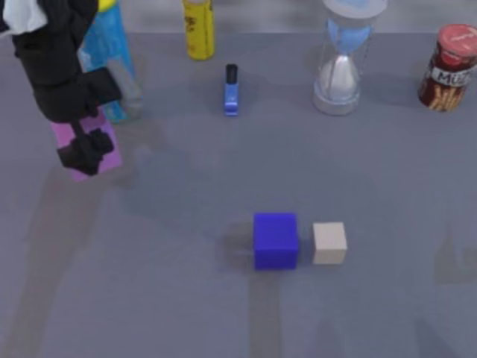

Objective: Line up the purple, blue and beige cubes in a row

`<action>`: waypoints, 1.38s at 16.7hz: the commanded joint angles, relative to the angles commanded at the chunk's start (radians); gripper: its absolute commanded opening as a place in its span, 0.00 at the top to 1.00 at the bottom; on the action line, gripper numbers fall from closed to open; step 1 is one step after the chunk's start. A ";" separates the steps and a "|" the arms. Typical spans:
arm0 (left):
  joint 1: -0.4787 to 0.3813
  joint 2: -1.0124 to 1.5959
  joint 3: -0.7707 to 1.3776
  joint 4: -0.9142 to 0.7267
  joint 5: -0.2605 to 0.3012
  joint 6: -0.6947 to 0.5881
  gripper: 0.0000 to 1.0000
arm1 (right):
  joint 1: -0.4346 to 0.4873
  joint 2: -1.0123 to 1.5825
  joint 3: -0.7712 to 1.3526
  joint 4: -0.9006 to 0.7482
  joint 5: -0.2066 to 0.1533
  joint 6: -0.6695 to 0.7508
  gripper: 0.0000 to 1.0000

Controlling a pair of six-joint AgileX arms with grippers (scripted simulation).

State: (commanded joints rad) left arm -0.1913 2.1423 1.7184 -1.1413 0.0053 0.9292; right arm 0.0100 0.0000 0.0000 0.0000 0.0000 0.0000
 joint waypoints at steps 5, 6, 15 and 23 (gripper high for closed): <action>-0.205 -0.120 -0.143 0.021 0.000 0.063 1.00 | 0.000 0.000 0.000 0.000 0.000 0.000 0.00; -0.246 -0.143 -0.170 0.025 0.000 0.075 1.00 | 0.000 0.000 0.000 0.000 0.000 0.000 0.00; -0.346 -0.197 -0.240 0.038 -0.001 0.109 1.00 | 0.000 0.000 0.000 0.000 0.000 0.000 0.00; -0.357 -0.106 -0.385 0.279 0.000 0.101 1.00 | 0.000 0.000 0.000 0.000 0.000 0.000 0.00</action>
State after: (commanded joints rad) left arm -0.5484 2.0368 1.3332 -0.8623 0.0055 1.0298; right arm 0.0100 0.0000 0.0000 0.0000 0.0000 0.0000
